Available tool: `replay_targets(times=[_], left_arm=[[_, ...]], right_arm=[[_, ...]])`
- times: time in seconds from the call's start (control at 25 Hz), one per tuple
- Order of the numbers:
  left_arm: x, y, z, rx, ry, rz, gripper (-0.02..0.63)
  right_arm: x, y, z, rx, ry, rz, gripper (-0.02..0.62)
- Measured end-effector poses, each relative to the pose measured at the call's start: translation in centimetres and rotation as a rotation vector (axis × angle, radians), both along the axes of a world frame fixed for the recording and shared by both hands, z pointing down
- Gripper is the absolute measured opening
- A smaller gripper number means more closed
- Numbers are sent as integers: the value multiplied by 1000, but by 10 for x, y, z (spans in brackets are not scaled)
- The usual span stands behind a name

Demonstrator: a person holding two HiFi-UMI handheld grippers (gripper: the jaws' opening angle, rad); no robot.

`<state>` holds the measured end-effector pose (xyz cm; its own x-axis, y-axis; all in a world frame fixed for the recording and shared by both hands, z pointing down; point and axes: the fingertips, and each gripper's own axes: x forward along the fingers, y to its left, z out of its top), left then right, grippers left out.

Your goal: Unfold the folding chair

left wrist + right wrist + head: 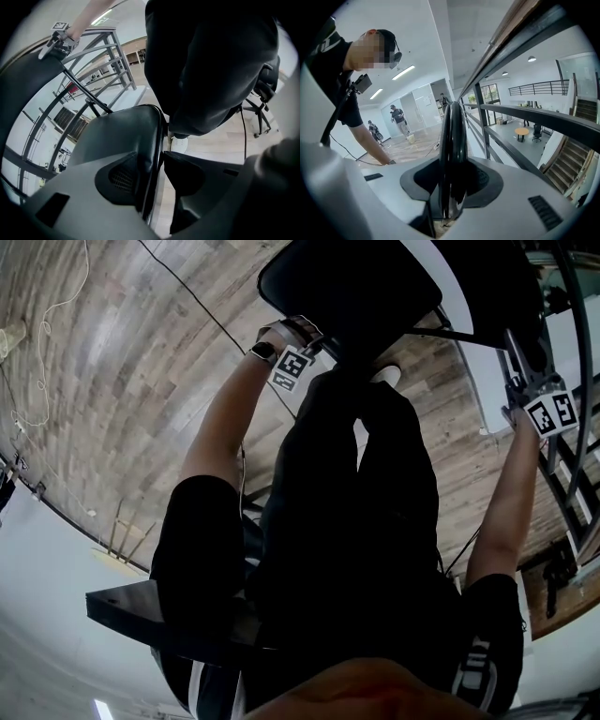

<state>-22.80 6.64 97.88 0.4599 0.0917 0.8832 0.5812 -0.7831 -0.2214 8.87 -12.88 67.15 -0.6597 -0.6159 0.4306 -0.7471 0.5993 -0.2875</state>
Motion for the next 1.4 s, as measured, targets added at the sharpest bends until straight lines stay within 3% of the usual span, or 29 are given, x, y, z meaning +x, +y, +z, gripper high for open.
replay_targets(times=[0.24, 0.64, 0.88, 0.96, 1.08, 1.2, 1.4], left_arm=[[-2, -3, 17, 8, -11, -1, 176], [-19, -11, 56, -19, -128, -12, 172], [-19, -10, 56, -46, -115, -33, 170], [-18, -12, 50, -76, -111, -101, 169], [-21, -31, 26, -132, -70, -310, 169], [-20, -60, -25, -189, 50, -563, 169], [-10, -91, -137, -273, 288, -887, 169]], right_arm=[[13, -3, 12, -12, -29, 29, 120], [32, -15, 44, -60, -78, 82, 120], [34, -14, 44, -61, -95, 71, 120], [35, -13, 43, -60, -81, 72, 128], [37, -10, 36, -65, -43, 84, 163], [41, -6, 32, -85, 25, 103, 231], [65, -5, -2, -45, 48, 243, 235]])
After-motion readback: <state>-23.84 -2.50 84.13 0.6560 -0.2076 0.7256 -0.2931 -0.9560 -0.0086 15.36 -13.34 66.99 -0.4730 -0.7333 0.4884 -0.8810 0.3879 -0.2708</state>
